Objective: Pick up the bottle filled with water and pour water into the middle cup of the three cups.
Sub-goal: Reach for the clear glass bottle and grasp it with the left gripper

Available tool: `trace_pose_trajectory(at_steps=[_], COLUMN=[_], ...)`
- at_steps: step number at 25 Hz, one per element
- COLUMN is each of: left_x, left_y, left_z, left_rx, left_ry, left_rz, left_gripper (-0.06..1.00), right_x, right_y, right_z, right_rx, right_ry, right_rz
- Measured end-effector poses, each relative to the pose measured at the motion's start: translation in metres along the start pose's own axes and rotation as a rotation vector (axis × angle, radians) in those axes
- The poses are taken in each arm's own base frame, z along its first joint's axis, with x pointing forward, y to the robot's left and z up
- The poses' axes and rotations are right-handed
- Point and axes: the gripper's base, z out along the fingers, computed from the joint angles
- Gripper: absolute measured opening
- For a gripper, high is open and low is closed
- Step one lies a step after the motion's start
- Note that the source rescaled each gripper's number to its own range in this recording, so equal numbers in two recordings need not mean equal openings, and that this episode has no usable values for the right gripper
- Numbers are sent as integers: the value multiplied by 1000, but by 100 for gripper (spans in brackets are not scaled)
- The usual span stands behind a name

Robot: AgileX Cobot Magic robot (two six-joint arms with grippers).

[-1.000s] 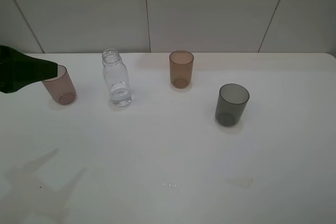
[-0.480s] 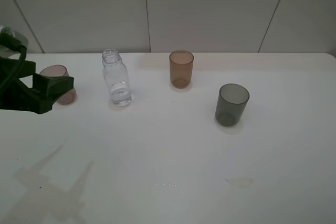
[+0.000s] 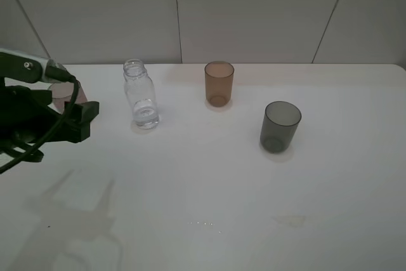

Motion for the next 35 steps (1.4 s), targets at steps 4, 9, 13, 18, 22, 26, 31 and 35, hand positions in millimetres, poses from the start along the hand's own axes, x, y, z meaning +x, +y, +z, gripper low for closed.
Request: trace_pose_trajectory(at_steps=[4,9,13,18,22,26,31,35], left_x=[5,14,26,47,62,61,55,49], left_y=[-9,-17,-19,-24,-31,-41,-48,-45], left_z=[16,34,45,62,80,98,115,128], left_rx=[36,46,25,45,54,84,98,86], left_ry=[-53,-122,-139,-117,-51,-66,-103,-133], left_rz=[7,0,18,-29,-88,-94,-101,-113], left_gripper=[100,100,100,100,100,100,100,100], right_x=[0,0,0,0,0,0,0,0], right_y=[0,0,0,0,0,0,0,0], right_z=[0,0,0,0,0,0,0,0], right_rx=[0,0,0,0,0,0,0,0], right_ry=[0,0,0,0,0,0,0,0], right_rz=[0,0,0,0,0,0,0,0])
